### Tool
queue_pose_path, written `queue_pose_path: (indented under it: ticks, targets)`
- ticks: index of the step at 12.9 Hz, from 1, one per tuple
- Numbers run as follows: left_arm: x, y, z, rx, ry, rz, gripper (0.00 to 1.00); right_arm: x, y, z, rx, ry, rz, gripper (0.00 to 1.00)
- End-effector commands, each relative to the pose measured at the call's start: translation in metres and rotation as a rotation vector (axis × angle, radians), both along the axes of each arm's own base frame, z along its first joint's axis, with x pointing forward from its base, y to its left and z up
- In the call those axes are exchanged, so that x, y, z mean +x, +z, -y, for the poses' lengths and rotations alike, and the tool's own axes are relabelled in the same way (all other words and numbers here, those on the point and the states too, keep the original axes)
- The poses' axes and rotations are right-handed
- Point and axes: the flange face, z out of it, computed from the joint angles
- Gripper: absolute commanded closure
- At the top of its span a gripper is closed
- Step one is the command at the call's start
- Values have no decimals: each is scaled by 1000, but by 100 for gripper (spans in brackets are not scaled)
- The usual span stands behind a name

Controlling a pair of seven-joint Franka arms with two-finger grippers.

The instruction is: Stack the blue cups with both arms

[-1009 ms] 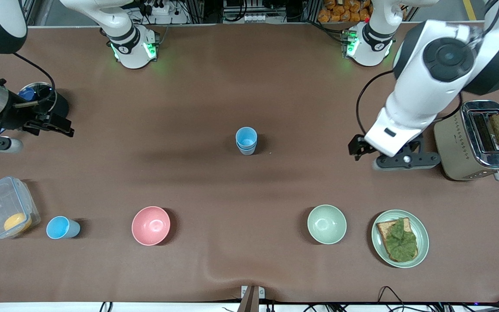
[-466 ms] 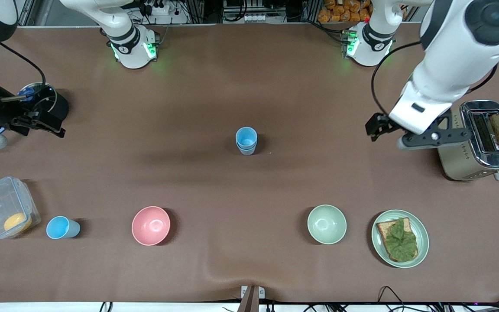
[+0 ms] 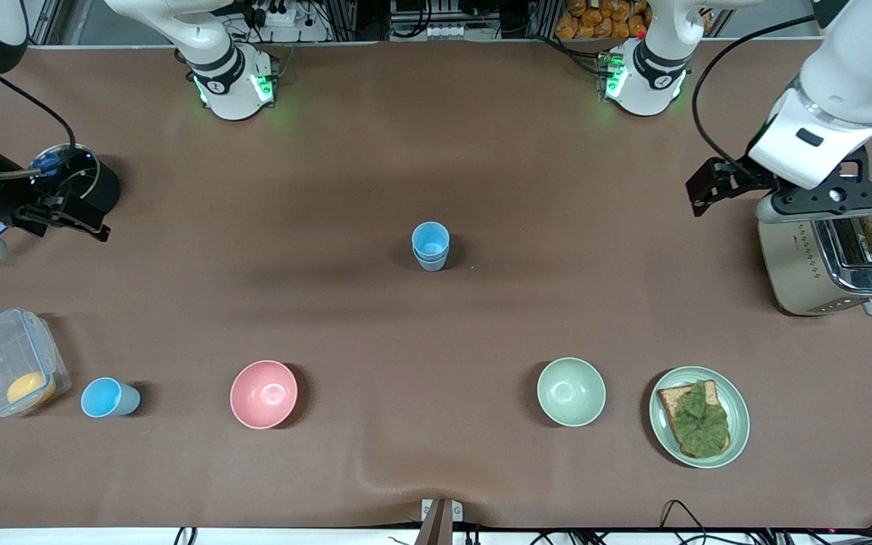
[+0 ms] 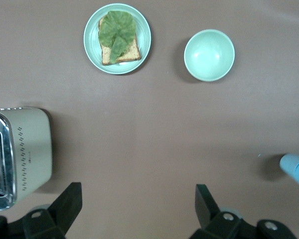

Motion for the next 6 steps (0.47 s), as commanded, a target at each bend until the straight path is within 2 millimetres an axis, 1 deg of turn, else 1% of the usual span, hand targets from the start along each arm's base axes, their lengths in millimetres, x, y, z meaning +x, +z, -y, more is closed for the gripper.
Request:
queue_pose_path:
  ticks: [1, 2, 3, 4, 5, 6]
  targets:
    - [-13, 6, -20, -24, -57, -46, 0, 1, -2, 25, -9, 31, -7, 0]
    - [-19, 7, -25, -23, -49, -57, 0, 0, -2, 26, -9, 30, -7, 0]
    - [-22, 11, -36, -24, -32, -52, 0, 0, -2, 26, -9, 23, -8, 0]
    - [-25, 16, -39, -34, -43, -47, 0, 0, -1, 26, -9, 19, -7, 0]
    - [-28, 20, -47, -37, -66, -42, 0, -1, -2, 25, -5, 16, -17, 0]
    - [-26, 22, -59, -39, -79, -40, 0, -2, -2, 24, -1, 16, -26, 0]
